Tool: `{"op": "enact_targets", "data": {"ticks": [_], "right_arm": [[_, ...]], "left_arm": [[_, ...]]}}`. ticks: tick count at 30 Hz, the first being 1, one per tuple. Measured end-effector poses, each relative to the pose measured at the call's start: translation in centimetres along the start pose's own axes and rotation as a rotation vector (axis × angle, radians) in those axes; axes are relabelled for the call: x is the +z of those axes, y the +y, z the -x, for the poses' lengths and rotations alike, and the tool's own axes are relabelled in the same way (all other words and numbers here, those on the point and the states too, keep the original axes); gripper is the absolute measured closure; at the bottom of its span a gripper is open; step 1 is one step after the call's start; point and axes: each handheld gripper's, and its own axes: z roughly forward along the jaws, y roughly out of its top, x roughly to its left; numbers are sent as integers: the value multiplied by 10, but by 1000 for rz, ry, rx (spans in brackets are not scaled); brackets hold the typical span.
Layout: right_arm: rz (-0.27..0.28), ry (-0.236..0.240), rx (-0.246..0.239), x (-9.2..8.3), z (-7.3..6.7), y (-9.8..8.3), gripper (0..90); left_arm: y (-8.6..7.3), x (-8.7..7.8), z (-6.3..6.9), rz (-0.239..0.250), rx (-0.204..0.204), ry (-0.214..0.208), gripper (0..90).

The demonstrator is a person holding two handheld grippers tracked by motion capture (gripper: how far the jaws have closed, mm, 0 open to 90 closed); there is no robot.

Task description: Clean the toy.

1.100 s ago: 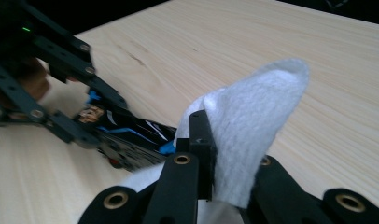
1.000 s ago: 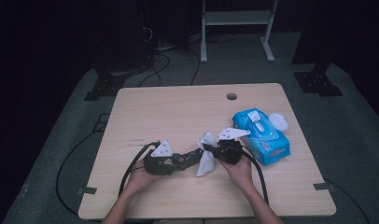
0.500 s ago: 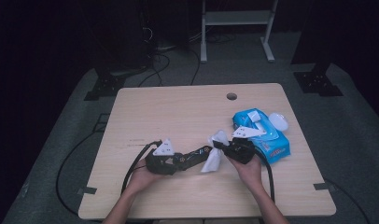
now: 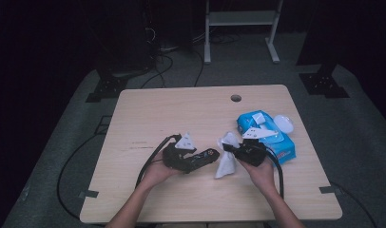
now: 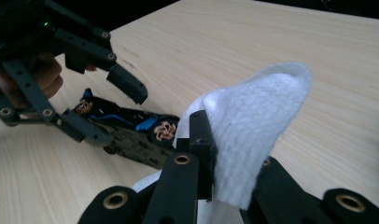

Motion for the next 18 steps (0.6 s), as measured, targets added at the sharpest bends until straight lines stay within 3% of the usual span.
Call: {"op": "enact_targets", "data": {"ticks": [4, 7, 14, 18], "right_arm": [[-10, 12, 17, 0, 4, -7, 859], [-24, 15, 21, 3, 4, -13, 859], [-35, 21, 39, 8, 7, -17, 859], [-53, 27, 54, 16, 7, -20, 860]], "left_arm": [[8, 7, 1, -26, -4, -3, 447], [13, 13, 1, -72, -14, -1, 465], [22, 22, 3, -155, 6, 5, 474], [24, 25, 1, -186, -19, 0, 492]]}}
